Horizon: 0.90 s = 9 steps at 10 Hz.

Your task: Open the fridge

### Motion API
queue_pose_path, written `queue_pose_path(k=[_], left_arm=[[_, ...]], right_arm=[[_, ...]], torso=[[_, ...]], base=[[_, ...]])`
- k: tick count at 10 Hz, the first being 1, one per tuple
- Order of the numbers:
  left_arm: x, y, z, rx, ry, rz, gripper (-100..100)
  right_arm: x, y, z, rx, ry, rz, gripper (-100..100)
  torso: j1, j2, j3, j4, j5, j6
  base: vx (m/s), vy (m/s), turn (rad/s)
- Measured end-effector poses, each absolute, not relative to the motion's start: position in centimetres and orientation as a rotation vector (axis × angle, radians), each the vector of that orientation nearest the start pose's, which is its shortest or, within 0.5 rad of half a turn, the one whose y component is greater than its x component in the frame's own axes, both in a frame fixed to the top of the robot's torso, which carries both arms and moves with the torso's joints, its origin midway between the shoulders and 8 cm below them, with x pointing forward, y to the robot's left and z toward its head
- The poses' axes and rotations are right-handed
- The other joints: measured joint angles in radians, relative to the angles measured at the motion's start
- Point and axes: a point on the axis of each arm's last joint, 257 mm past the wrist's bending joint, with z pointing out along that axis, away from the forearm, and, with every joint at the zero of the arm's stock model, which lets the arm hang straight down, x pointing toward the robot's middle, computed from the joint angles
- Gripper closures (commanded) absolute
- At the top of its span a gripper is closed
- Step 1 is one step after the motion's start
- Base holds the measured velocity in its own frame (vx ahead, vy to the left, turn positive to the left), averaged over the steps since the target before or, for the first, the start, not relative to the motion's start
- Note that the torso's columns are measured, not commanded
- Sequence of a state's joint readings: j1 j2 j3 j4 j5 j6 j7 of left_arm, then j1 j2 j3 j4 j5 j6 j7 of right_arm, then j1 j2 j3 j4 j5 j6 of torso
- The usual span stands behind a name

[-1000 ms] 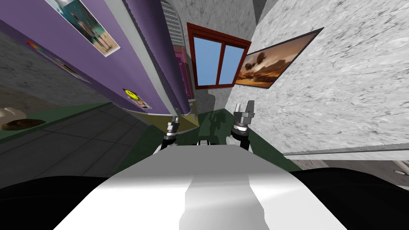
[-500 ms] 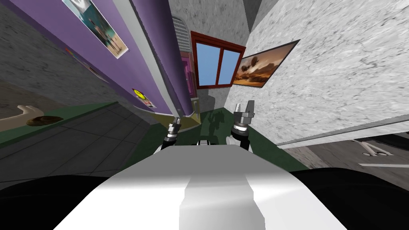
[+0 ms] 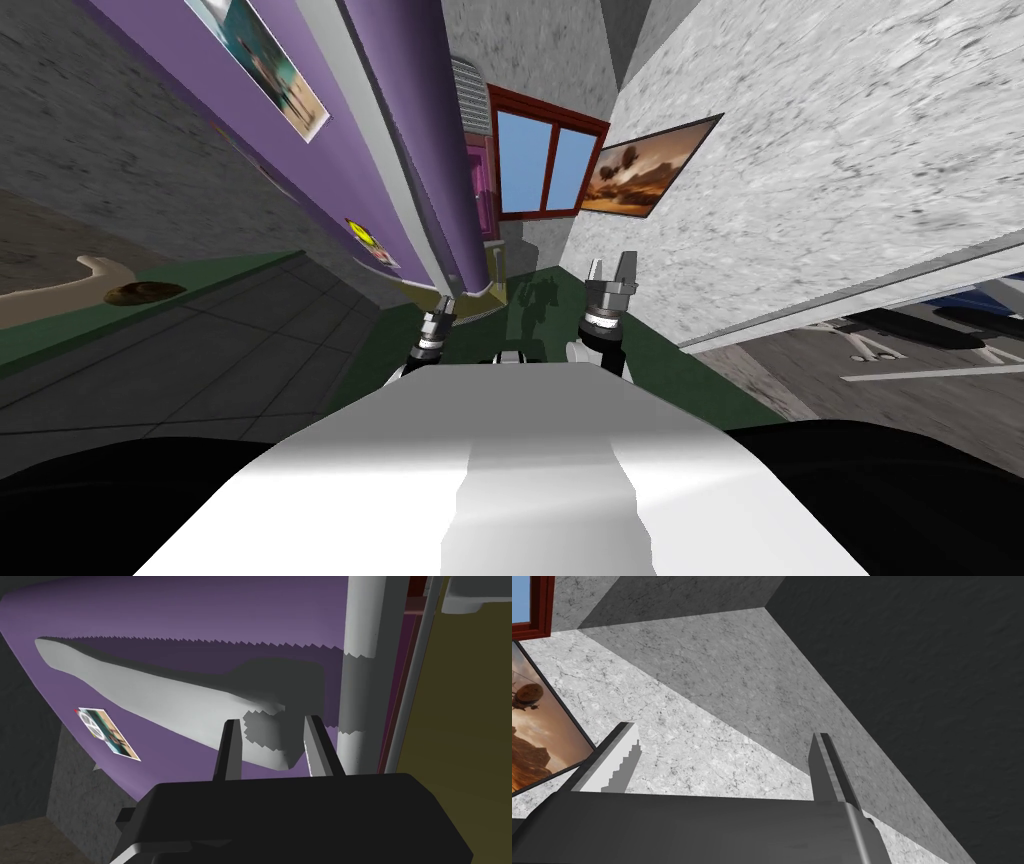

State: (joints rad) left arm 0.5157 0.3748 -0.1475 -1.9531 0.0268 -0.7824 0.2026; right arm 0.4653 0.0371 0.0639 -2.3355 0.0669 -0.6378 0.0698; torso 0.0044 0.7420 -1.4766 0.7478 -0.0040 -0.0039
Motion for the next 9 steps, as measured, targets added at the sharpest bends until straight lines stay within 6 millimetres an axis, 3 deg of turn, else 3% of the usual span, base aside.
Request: queue_pose_path(k=[1, 9], left_arm=[[34.1, 22.6, -9.5, -0.609, 0.959, -1.61, 100], [30.6, 19.4, -10.0, -0.539, 1.035, -1.751, 100]], right_arm=[[30.9, -24.5, 8.2, 0.448, 0.473, 1.312, 0], [30.9, -24.5, 8.2, 0.448, 0.473, 1.312, 0]], torso=[[-0.006, -0.007, -0.003, -0.004, 0.0, 0.001], [0.01, -0.008, -0.005, -0.004, 0.004, 0.0]], base=[[-0.107, 0.129, -0.052], [-0.143, 0.225, -0.066]])
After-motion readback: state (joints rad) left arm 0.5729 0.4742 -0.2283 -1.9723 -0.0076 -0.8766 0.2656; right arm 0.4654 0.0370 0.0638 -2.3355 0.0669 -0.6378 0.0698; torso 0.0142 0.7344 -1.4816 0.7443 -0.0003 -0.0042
